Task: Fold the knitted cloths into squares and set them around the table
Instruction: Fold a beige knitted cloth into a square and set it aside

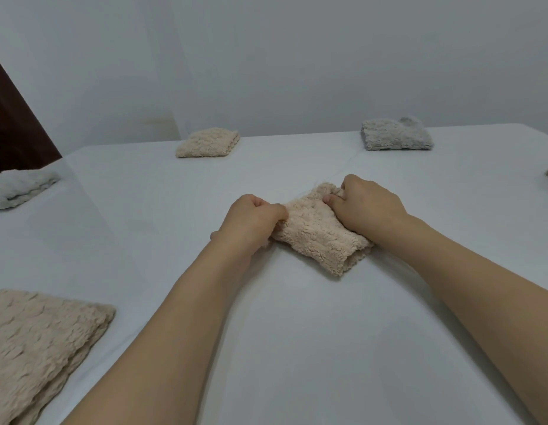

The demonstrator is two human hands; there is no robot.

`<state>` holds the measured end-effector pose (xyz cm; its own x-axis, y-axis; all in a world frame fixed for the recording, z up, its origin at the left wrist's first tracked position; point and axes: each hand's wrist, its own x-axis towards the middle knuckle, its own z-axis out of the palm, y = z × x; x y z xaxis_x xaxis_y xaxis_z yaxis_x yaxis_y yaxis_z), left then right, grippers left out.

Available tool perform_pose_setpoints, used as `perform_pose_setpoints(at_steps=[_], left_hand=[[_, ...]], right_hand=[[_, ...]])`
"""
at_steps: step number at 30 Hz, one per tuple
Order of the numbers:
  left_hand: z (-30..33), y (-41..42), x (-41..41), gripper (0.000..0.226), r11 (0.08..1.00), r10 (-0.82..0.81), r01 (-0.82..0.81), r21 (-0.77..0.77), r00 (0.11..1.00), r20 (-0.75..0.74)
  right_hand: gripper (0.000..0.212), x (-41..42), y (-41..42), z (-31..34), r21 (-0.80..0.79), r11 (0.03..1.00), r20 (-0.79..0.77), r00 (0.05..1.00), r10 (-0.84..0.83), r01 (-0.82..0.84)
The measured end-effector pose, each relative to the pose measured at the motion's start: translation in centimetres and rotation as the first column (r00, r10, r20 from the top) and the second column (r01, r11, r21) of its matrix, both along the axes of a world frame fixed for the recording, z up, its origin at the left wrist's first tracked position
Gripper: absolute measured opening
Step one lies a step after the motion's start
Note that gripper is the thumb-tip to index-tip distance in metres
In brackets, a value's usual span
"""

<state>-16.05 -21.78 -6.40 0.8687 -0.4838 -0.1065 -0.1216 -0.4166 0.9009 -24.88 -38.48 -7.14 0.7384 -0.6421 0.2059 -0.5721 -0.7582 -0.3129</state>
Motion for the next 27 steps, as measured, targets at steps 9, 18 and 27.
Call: perform_pose_setpoints(at_steps=[9, 18, 27], left_hand=[[-0.7, -0.4, -5.7, 0.090, 0.919, -0.345, 0.206, 0.335, 0.833, 0.434], [-2.1, -1.4, -5.4, 0.058, 0.909, -0.333, 0.021, 0.416, 0.636, 0.696], [-2.1, -1.8, -5.8, 0.053, 0.886, -0.320, -0.069, 0.459, 0.627, 0.711]], right_hand=[[0.042, 0.0, -0.4, -0.5, 0.044, 0.998, 0.101, 0.994, -0.052, 0.048], [0.041, 0.1, -0.8, -0.7, 0.016, 0.995, 0.099, 0.990, -0.099, 0.098], [0.039, 0.1, -0.7, -0.7, 0.013, 0.994, 0.103, 0.989, -0.106, 0.106]])
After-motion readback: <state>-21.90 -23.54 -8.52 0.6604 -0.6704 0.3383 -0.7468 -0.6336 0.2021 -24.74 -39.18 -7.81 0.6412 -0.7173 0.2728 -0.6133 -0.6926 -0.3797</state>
